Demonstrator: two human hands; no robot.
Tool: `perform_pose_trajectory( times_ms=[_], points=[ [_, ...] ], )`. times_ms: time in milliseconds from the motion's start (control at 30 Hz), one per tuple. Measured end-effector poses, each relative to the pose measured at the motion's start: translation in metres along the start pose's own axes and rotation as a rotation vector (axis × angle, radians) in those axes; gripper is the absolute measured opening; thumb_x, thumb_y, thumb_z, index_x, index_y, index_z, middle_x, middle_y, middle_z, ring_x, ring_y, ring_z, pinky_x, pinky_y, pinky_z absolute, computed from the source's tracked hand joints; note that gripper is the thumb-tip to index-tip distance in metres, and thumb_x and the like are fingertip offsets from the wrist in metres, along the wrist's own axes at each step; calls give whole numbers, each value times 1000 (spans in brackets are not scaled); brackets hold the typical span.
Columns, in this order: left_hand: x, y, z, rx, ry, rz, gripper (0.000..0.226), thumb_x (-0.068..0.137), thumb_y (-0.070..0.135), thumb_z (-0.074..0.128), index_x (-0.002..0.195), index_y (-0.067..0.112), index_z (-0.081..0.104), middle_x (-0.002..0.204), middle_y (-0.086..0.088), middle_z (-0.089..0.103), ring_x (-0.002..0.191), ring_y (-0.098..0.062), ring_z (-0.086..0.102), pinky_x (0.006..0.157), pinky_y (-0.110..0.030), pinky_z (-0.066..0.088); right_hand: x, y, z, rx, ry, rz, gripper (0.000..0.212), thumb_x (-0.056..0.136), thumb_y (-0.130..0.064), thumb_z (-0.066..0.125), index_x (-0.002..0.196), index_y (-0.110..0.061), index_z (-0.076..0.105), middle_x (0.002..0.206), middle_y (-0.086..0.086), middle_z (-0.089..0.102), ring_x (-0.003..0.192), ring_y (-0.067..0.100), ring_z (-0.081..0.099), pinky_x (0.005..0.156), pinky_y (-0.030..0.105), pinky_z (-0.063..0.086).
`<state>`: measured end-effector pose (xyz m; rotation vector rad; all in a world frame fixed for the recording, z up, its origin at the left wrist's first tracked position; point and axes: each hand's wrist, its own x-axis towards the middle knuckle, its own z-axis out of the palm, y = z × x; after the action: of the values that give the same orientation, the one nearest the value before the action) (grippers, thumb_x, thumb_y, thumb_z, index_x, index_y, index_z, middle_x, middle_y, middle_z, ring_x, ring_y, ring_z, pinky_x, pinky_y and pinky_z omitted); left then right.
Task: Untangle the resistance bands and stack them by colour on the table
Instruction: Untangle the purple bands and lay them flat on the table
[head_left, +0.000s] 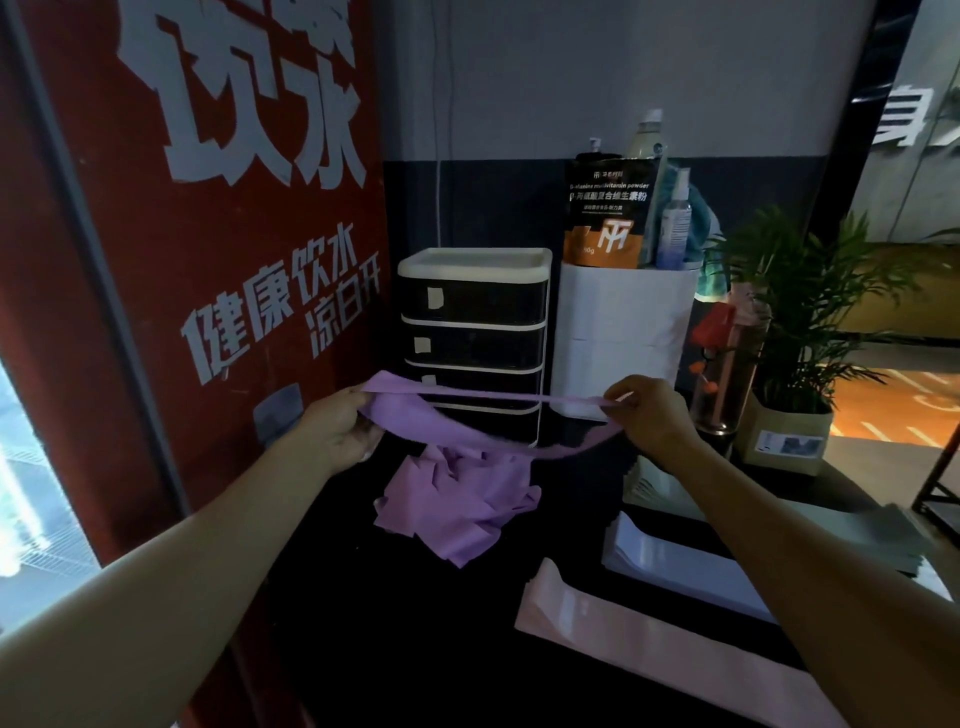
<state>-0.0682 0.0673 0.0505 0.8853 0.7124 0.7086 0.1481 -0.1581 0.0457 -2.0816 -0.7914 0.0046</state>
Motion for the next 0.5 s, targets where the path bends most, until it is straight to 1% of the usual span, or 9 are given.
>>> perform_pose_trajectory(
  times_ms=[33, 67, 100, 167, 233, 300, 333, 400, 500],
  points=[
    [0, -1, -1, -25, 13, -20, 12, 94, 0, 48, 87, 2, 58, 63, -11, 66, 47, -14, 64, 41, -20, 51, -2, -1, 0, 119, -21, 63, 5, 83, 1, 65, 85, -4, 64, 81, 14, 61, 84, 30, 61, 79, 40, 53],
    [-1, -1, -3, -36, 14, -28, 12, 94, 0, 47, 93, -1, 59, 61, -11, 67, 49, -14, 65, 43, -20, 52, -5, -3, -1, 251, -33, 126, 11, 81, 5, 64, 79, -5, 61, 80, 15, 61, 85, 33, 62, 83, 47, 53],
    [0, -1, -3, -28, -2, -33, 16, 95, 0, 45, 103, -2, 59, 70, -13, 70, 60, -15, 68, 49, -21, 55, -8, -6, -1, 400, -45, 186, 16, 81, 10, 63, 75, -5, 59, 80, 15, 60, 86, 34, 61, 85, 50, 52],
    [1, -2, -4, 38, -32, -23, 27, 95, 2, 41, 117, -2, 56, 92, -15, 69, 78, -16, 68, 62, -22, 55, -13, -8, -2, 631, -71, 273, 17, 81, 11, 61, 73, -3, 57, 81, 15, 58, 81, 29, 59, 81, 43, 55],
    [-4, -2, -2, 148, -55, 23, 26, 94, 4, 40, 113, 2, 57, 85, -10, 63, 71, -17, 65, 64, -25, 52, -16, -7, -2, 715, -123, 290, 11, 82, 6, 62, 77, -3, 58, 81, 14, 62, 74, 22, 60, 71, 30, 56],
    [-6, -4, -2, 221, -29, 38, 24, 95, 9, 39, 115, 7, 52, 81, -5, 52, 76, -20, 54, 73, -28, 44, -18, -6, -2, 761, -186, 308, 8, 85, 3, 60, 80, -4, 59, 77, 10, 67, 72, 19, 63, 71, 28, 55],
    [-7, -4, -4, 239, -1, 35, 21, 95, 11, 40, 112, 8, 51, 78, -5, 48, 73, -19, 49, 72, -30, 41, -17, -4, -1, 786, -218, 328, 9, 87, 2, 58, 82, -5, 60, 75, 8, 69, 71, 18, 64, 72, 29, 55],
    [-5, -4, -11, 271, 44, 43, 12, 94, 11, 42, 101, 7, 51, 71, -4, 41, 61, -16, 40, 59, -28, 37, -17, -2, 0, 839, -287, 353, 11, 89, 2, 55, 83, -6, 60, 71, 5, 71, 67, 16, 68, 68, 29, 58],
    [-4, -2, -23, 246, 44, -8, 18, 92, 14, 45, 77, 10, 53, 54, -1, 35, 48, -12, 29, 51, -23, 29, -17, 1, 5, 972, -334, 366, 14, 91, 0, 50, 85, -6, 60, 68, 3, 72, 61, 13, 69, 60, 28, 59]
  ],
)
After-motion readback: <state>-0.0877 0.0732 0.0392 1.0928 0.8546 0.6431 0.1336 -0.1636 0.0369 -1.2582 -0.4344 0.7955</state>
